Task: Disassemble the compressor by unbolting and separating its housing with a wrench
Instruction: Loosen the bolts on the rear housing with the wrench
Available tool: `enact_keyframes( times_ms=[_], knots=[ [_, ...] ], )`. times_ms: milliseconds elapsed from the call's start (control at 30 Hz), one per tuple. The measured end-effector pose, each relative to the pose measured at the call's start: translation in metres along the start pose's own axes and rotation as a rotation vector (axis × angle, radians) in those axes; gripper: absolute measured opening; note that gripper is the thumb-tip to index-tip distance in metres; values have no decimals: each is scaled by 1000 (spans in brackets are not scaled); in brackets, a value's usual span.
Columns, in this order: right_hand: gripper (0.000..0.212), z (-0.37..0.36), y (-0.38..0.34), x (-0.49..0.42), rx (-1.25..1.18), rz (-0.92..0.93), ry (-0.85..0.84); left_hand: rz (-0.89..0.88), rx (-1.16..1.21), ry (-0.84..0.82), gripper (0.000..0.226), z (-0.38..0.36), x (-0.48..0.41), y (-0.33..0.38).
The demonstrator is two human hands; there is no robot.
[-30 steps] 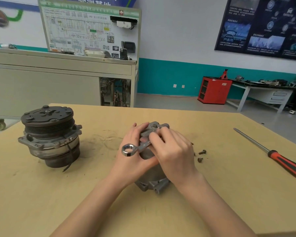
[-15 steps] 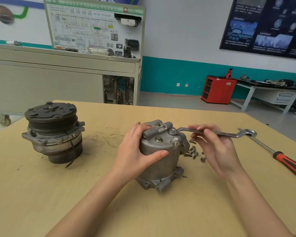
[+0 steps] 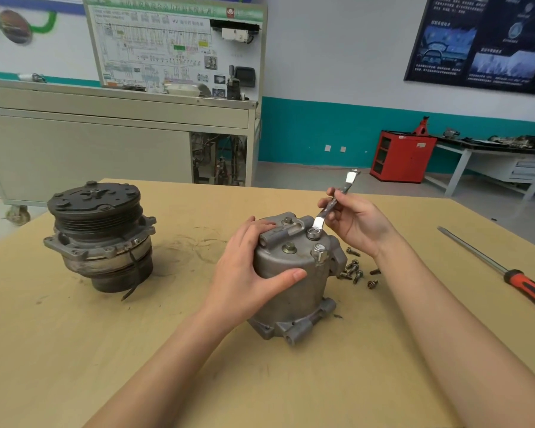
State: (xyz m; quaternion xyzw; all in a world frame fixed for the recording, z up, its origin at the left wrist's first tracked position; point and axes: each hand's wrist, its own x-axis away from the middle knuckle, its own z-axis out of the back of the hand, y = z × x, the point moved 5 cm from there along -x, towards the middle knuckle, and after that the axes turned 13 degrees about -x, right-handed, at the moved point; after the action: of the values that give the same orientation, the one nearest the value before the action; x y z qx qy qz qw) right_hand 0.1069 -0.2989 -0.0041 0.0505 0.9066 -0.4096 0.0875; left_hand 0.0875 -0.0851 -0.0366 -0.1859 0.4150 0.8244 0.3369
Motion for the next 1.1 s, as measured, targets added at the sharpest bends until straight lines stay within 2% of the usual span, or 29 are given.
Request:
enact_keyframes(
  times_ms=[200, 300, 433, 500, 600, 667, 800, 900, 1100],
  knots=[
    [17, 5, -14, 22, 152, 197, 40, 3, 29, 15, 66, 0, 0, 1],
    [21, 3, -12, 32, 60, 240, 46, 9, 30, 13, 67, 0, 0, 0],
    [29, -7, -19, 35, -69, 320, 155, 27, 18, -11, 69, -1, 1, -1],
    [26, -16, -25, 42, 113, 430, 237, 27, 16, -11, 68, -1, 1, -1],
    [17, -36, -27, 63, 524, 712, 296, 22, 5, -12, 66, -1, 0, -1],
    [14, -60, -22, 80, 762, 934, 208, 20, 1, -4, 66, -2, 0, -1],
    [22, -106, 5, 102, 1475, 1349, -42, 5, 4, 12, 66, 0, 1, 0],
    [29, -117, 22, 104, 1693, 1410, -100, -7, 13, 29, 61, 0, 1, 1],
    [23, -121, 49, 106, 1940, 1517, -63, -32, 43, 24, 53, -2, 0, -1]
  ],
)
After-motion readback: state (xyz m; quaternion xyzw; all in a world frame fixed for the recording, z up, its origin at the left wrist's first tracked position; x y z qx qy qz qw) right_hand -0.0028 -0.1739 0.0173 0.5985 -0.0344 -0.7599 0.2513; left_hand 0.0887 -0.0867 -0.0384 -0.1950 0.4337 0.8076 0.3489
